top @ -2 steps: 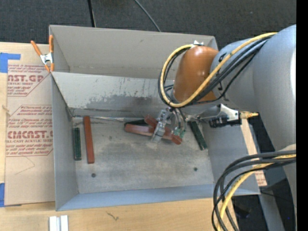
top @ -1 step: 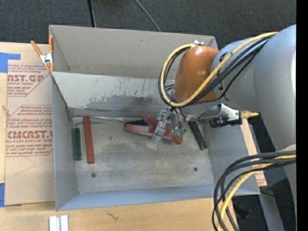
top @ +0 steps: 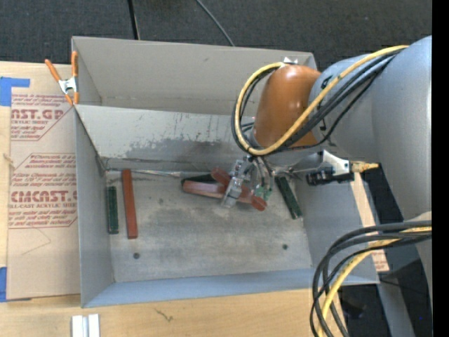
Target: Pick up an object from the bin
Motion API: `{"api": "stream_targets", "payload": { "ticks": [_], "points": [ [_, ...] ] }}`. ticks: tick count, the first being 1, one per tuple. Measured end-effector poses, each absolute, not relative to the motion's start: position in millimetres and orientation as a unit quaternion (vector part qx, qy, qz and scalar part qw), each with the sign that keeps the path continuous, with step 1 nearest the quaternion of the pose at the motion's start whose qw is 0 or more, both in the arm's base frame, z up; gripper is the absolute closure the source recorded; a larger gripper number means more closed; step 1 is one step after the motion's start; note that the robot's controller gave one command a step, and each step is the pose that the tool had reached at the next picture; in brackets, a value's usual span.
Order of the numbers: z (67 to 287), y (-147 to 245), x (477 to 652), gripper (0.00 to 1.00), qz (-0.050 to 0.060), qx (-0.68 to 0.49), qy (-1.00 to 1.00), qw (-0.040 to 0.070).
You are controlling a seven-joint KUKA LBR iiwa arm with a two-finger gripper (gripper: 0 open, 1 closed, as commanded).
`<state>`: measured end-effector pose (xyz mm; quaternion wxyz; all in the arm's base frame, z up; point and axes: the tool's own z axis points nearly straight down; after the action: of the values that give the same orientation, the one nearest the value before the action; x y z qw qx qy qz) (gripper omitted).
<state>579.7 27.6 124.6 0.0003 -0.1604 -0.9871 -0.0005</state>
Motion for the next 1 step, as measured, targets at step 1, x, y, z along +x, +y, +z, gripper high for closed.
{"api": "stream_targets", "payload": {
  "ticks": [1],
  "points": [
    [130.1, 27.7, 579.9, 1.0, -0.001, -0.16, -0.987, 0.0]
  ]
}}
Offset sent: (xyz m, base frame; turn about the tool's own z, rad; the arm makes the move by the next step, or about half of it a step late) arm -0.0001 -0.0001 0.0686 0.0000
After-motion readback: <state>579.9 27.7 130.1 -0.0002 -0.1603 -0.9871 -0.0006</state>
